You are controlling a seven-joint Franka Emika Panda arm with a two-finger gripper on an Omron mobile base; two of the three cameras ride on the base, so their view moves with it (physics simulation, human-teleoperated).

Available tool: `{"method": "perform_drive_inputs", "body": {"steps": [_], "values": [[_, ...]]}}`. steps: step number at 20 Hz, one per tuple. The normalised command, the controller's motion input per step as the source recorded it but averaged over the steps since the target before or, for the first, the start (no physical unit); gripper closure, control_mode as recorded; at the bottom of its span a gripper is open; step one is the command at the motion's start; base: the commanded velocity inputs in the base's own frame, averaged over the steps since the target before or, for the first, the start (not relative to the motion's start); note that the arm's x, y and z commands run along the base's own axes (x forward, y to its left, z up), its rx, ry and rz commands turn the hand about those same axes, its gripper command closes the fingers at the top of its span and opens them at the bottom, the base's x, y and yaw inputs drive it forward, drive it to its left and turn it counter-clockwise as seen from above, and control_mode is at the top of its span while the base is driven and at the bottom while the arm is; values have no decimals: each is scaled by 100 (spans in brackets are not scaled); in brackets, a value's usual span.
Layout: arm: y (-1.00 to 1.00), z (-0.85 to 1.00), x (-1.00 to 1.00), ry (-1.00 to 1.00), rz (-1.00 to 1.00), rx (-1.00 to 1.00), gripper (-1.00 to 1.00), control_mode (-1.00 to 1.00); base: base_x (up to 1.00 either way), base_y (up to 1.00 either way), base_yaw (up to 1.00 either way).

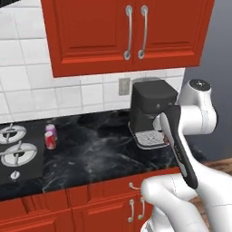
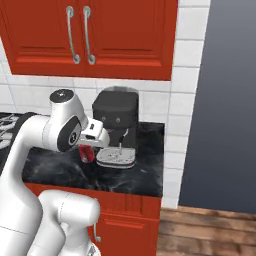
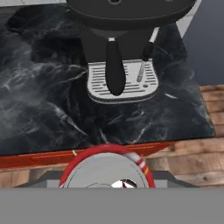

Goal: Four empty soda cans are scattered around the kitchen. Gather all the cans and cluster them next to the stove for recycling.

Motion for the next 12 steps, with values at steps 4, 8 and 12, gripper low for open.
{"method": "perform_drive_inputs", "body": {"steps": [4,8,12], "values": [[0,0,0,0,0,0,100,100,-1,100,0],[0,0,0,0,0,0,100,100,0,100,0],[0,0,0,0,0,0,100,100,0,100,0]]}}
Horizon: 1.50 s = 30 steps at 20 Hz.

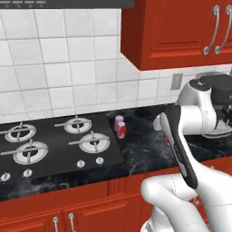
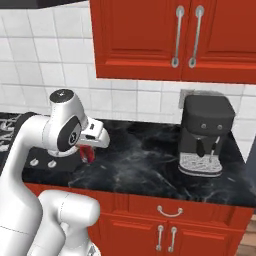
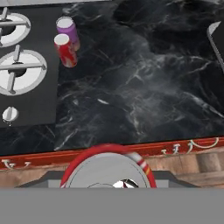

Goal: Four empty soda cans are scattered around the kitchen. Gather all the cans and cluster them next to the stove for recycling.

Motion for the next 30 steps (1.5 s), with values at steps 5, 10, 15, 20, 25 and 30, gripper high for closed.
{"method": "perform_drive_inputs", "body": {"steps": [5,10,15,20,25,30], "values": [[0,0,0,0,0,0,100,100,10,75,0],[0,0,0,0,0,0,100,100,44,5,0],[0,0,0,0,0,0,100,100,43,-15,0],[0,0,0,0,0,0,100,100,18,-36,3],[0,0,0,0,0,0,100,100,16,-43,7],[0,0,0,0,0,0,100,100,7,-21,3]]}}
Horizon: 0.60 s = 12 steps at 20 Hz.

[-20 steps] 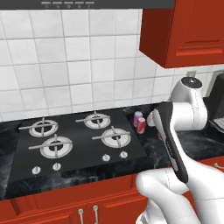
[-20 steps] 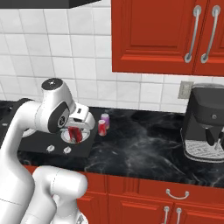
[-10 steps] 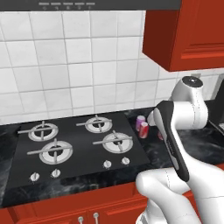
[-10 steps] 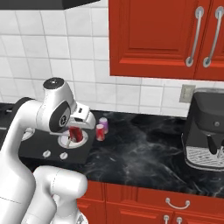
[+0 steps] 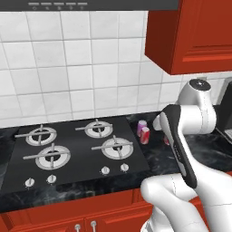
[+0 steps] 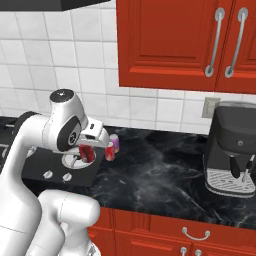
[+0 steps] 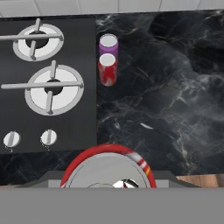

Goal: Four empty soda cans are scattered around the kitchen. Gather all the cans and cluster them next to the stove for recycling.

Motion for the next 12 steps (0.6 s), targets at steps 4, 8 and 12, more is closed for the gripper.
{"method": "perform_drive_inputs", "body": {"steps": [4,8,12], "values": [[0,0,0,0,0,0,100,100,6,-3,0],[0,0,0,0,0,0,100,100,6,1,0],[0,0,0,0,0,0,100,100,3,1,0]]}}
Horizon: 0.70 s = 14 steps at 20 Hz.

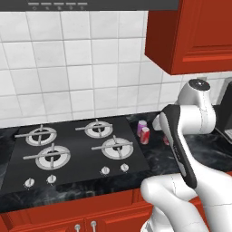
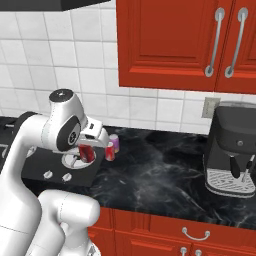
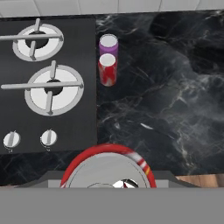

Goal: Four empty soda cans are scattered around the kitchen. Gather all the cans and cluster them next to the stove for recycling.

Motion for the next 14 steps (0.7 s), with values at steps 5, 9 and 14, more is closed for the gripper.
{"method": "perform_drive_inputs", "body": {"steps": [5,9,14], "values": [[0,0,0,0,0,0,100,100,0,3,0],[0,0,0,0,0,0,100,100,0,0,0],[0,0,0,0,0,0,100,100,0,0,0]]}}
